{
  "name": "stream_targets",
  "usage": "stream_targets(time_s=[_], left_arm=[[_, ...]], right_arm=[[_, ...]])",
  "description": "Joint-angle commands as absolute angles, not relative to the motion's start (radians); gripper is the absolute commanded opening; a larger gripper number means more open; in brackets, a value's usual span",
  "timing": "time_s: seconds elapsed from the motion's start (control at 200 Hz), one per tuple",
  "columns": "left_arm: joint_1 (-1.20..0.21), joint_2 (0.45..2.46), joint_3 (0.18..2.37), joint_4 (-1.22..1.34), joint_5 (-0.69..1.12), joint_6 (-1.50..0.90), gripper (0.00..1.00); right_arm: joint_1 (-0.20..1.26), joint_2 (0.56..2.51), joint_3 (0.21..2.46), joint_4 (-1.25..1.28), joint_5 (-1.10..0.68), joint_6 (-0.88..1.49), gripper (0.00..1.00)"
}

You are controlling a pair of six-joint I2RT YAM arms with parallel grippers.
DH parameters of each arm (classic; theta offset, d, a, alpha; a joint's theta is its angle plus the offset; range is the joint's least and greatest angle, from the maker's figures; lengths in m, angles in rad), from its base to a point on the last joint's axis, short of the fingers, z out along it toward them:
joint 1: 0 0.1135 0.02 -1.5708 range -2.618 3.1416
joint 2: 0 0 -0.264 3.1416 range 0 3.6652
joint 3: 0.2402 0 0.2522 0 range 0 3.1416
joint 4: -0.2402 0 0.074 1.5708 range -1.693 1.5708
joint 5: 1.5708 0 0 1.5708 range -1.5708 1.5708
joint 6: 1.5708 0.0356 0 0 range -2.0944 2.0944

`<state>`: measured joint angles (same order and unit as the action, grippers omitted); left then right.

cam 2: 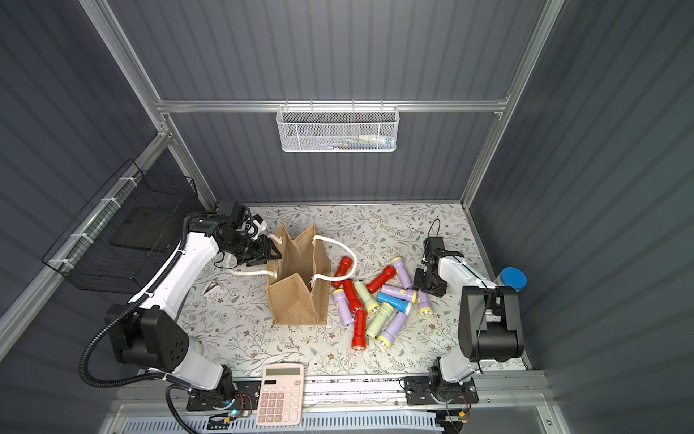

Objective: Put the flashlights into the tote bags
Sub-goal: Pick up the flashlight from the center of the board.

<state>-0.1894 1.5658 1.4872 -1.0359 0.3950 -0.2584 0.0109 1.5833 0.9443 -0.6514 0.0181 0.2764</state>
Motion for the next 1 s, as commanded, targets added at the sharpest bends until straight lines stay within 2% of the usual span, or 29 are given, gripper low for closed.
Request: stream_targets(time_s=[0.0, 0.105, 0.49, 0.995], left_arm=[[-0.195, 1.566, 1.518, -1.06, 0.39, -0.236, 0.5], [-0.195, 1.569, 1.519, -1.057, 0.393, -0.238, 0.5], [-0.195, 1.575, 1.51, -1.043, 0.394, -0.247, 0.5], [-0.195, 1.586, 1.536, -1.052, 0.402, -0.248, 0.5]], right_arm=[[0.025, 1.601, 0.961, -0.683, 0.085, 0.261, 0.57], [0.023, 1.632, 0.977, -0.706, 0.147, 0.283, 0.56], [0.019, 1.68, 0.997, -0.653, 0.184, 0.268, 0.56], [-0.014, 1.7, 0.987, -0.638, 0.107, 0.275, 0.54]])
